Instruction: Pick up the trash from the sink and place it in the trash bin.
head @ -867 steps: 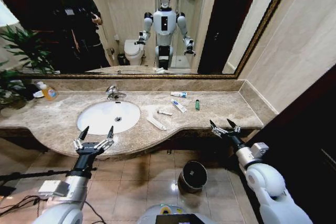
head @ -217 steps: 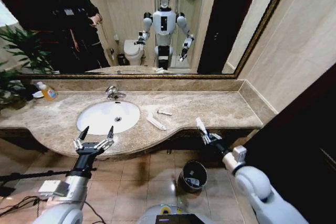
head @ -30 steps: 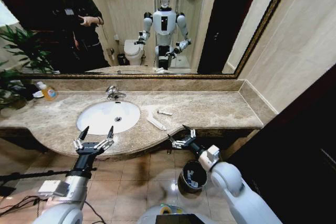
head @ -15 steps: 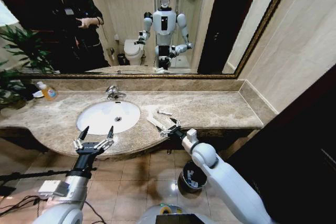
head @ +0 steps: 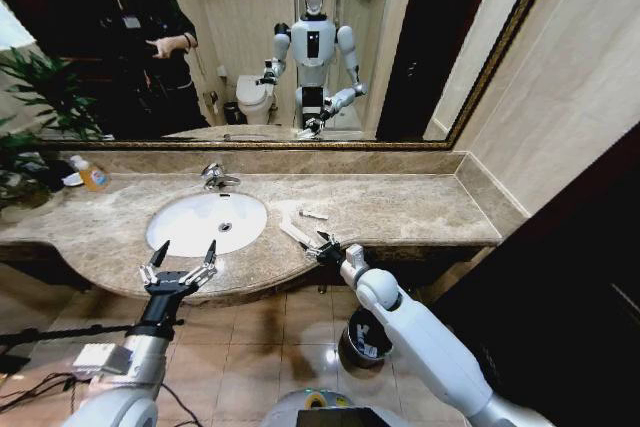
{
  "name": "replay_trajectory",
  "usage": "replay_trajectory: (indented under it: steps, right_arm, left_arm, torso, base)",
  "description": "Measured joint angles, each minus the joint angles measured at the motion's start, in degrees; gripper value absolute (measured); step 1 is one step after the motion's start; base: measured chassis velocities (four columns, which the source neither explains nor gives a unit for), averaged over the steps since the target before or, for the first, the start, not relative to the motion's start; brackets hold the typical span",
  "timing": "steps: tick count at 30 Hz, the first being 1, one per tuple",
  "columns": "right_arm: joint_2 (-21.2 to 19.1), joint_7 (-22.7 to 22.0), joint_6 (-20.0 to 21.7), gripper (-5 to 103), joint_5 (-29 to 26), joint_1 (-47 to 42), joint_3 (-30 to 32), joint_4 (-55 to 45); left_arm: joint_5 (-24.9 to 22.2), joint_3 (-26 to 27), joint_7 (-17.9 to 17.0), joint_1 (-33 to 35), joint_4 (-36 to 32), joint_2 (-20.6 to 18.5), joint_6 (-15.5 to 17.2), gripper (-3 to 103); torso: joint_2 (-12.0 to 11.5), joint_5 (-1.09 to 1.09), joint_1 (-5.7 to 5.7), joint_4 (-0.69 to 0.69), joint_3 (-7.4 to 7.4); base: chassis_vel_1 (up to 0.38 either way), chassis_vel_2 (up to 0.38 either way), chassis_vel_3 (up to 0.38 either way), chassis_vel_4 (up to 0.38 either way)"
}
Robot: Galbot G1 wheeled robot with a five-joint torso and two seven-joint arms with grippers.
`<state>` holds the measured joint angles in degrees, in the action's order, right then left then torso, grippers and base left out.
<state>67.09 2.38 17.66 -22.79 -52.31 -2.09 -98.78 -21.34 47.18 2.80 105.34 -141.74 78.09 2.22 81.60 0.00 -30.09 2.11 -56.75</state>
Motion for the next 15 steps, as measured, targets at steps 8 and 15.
replay_trajectory:
  steps: [8, 15]
  right_arm:
    - [0.0, 0.0, -0.4, 38, 0.4, 0.0, -0.4, 0.0]
    - [0.0, 0.0, -2.8, 12, 2.0, -2.6, 0.8, -2.8]
  left_arm:
    - [0.0, 0.0, 0.0, 0.0, 0.0, 0.0, 0.0, 100]
    - [0.0, 0.0, 0.0, 0.0, 0.0, 0.0, 0.0, 100]
  torso:
    - [0.0, 0.0, 0.01, 0.0, 0.0]
    - [0.0, 0.0, 0.01, 0.0, 0.0]
  base:
    - [0.0, 0.0, 0.0, 0.0]
    - [0.0, 0.0, 0.0, 0.0]
